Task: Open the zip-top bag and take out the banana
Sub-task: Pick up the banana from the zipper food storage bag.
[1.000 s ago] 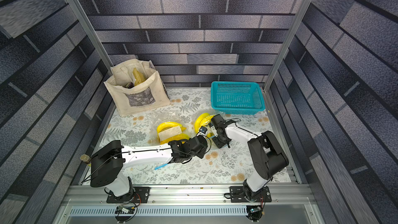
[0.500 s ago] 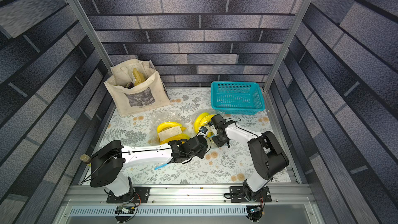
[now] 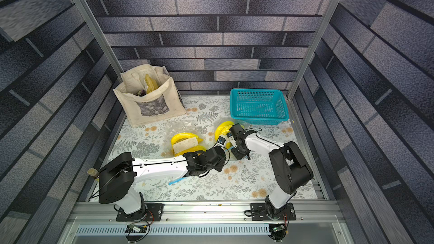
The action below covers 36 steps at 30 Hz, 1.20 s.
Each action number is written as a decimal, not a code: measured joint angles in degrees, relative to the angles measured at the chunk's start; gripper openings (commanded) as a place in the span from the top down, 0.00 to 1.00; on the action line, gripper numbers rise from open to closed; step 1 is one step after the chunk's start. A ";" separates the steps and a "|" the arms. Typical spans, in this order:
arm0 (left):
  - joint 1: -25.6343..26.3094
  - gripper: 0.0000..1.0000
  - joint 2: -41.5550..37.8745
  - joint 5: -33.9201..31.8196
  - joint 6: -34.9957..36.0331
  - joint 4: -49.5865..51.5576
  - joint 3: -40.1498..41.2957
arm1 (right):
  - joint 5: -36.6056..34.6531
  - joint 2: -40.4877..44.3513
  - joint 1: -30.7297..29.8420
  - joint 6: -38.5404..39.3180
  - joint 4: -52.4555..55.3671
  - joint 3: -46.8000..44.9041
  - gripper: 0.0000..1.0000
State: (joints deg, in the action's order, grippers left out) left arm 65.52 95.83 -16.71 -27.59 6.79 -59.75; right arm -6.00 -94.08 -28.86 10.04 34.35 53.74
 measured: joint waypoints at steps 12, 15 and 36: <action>0.07 1.00 2.08 -0.46 0.20 0.04 0.00 | 13.90 6.05 0.00 -3.87 9.70 2.25 0.88; 0.07 1.00 3.06 -1.14 0.61 0.24 0.00 | 16.65 6.05 0.00 -4.02 12.31 3.48 0.89; -3.96 1.00 3.72 -6.95 1.66 5.14 -3.21 | 29.70 12.00 -1.64 -3.58 27.71 10.56 0.90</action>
State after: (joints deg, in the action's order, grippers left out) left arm 61.56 99.55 -23.66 -25.93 11.92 -62.96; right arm 23.70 -82.08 -30.50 6.46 62.06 64.29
